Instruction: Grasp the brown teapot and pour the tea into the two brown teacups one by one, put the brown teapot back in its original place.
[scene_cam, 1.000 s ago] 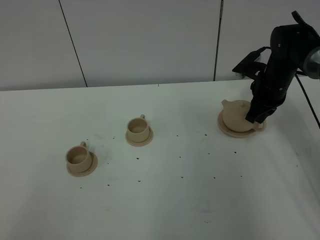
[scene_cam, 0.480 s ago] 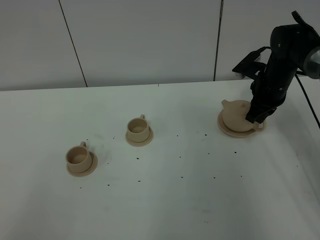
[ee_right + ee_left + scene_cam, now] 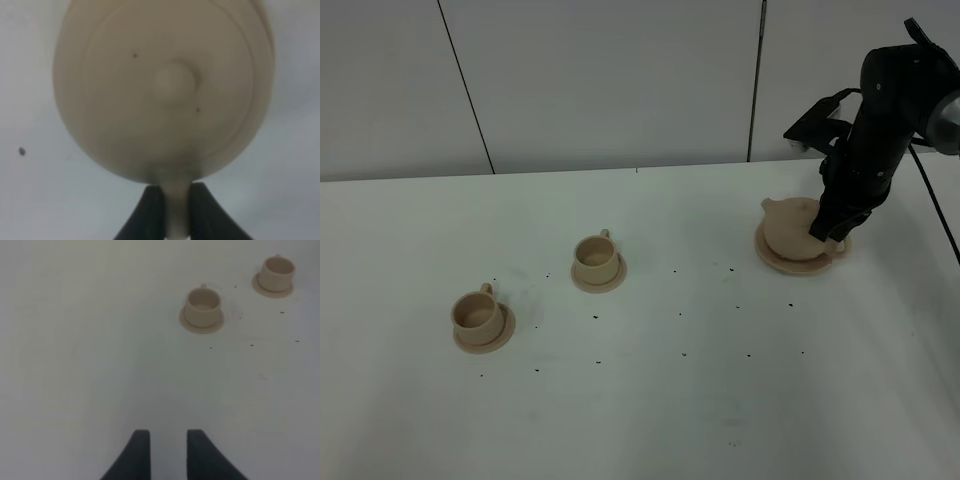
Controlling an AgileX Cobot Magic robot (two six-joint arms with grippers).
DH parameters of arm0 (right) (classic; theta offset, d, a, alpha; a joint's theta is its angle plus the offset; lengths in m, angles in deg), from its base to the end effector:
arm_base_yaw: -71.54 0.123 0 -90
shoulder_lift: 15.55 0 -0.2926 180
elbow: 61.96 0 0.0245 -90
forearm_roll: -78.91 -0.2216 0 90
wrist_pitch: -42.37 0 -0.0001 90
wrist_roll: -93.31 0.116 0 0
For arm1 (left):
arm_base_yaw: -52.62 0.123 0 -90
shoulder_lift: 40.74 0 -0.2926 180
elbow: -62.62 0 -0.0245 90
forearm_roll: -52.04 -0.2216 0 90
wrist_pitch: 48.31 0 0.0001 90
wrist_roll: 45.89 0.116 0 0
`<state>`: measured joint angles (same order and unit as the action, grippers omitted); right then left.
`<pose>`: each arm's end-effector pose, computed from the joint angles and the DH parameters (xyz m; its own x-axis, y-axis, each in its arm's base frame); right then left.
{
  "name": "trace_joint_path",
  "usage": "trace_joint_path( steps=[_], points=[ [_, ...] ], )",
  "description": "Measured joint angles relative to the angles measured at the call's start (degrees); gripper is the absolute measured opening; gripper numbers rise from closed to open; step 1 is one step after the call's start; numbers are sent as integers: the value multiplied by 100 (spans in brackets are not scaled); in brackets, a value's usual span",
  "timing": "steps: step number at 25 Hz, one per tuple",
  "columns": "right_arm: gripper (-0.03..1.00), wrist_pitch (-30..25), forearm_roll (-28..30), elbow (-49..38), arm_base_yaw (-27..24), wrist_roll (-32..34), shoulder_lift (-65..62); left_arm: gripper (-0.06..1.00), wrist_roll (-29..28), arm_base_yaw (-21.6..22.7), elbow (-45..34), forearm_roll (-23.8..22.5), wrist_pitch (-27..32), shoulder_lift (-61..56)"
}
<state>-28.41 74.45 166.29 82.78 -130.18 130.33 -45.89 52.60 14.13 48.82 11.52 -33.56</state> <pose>0.4773 0.1036 0.1687 -0.5738 -0.7947 -0.1981 -0.7982 0.5968 -0.0817 -0.0166 0.0056 0.2549 -0.4309 0.0284 -0.9019 -0.0313 0.9984 0.0464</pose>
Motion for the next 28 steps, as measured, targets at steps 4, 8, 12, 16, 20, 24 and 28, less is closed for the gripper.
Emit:
trace_joint_path(
  steps=[4,8,12,16,20,24,28],
  points=[
    [10,22,-18,189,0,0,5,25,0,0,0,0,0,0],
    [10,28,-110,200,0,0,6,25,0,0,0,0,0,0],
    [10,23,-155,200,0,0,6,25,0,0,0,0,0,0],
    [10,23,-155,200,0,0,6,25,0,0,0,0,0,0],
    [10,23,-183,200,0,0,6,25,0,0,0,0,0,0],
    [10,23,-281,200,22,0,0,25,0,0,0,0,0,0],
    [10,12,-288,200,156,0,-78,25,0,0,0,0,0,0]
  ],
)
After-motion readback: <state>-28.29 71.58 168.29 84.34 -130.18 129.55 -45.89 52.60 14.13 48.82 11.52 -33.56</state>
